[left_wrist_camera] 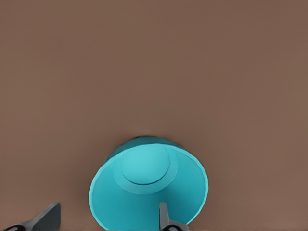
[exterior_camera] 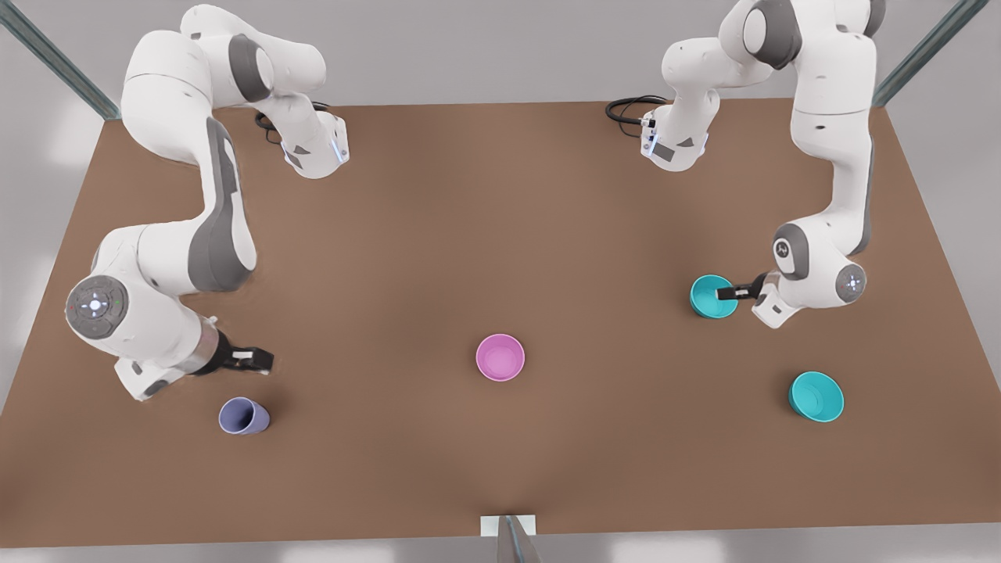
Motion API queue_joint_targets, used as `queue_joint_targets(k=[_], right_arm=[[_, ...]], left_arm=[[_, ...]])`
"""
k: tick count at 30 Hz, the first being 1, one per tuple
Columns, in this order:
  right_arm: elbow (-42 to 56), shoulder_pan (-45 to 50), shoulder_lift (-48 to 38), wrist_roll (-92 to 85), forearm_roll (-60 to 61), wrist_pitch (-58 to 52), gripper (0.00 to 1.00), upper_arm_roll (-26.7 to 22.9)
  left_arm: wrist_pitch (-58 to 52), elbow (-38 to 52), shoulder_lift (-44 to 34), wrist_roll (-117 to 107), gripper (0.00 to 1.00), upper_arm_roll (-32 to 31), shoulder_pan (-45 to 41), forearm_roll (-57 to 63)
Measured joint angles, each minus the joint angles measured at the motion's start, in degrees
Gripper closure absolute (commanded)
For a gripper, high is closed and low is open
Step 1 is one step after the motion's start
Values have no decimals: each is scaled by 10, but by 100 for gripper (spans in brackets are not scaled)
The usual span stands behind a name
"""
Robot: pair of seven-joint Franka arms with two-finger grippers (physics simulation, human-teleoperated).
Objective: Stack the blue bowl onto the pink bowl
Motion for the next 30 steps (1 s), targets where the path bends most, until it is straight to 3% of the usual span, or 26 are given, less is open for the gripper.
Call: queue_joint_targets(k=[2,3,6,7,15,19,21,26,28,30], right_arm=[[-44,-5,-79,-23,-17,-43,0,1],[-71,-7,-110,-33,-17,-57,0,1],[-109,-19,-146,-60,-12,-85,0,2],[-112,-21,-148,-69,-12,-91,0,2],[-111,-23,-144,-121,-7,-121,0,2],[-110,-24,-142,-140,-5,-127,0,2],[-112,-23,-143,-148,-5,-129,0,1],[-115,-15,-133,-164,-4,-132,0,-2],[-115,-23,-126,-169,-3,-132,0,-3],[-115,-33,-121,-174,-3,-131,0,-3]], left_arm=[[12,0,16,19,0,0,1,-3],[17,0,21,27,7,0,1,-5],[30,0,30,49,64,0,2,-7],[33,0,31,56,73,0,2,-8],[38,1,13,92,79,-1,-8,-31],[21,34,-46,69,79,-1,-115,-39],[11,122,-8,32,79,-2,-197,-40],[-86,491,194,-100,79,-5,-301,-42],[-116,579,252,-149,79,-5,-316,-43],[-136,609,276,-195,79,-6,-330,-46]])
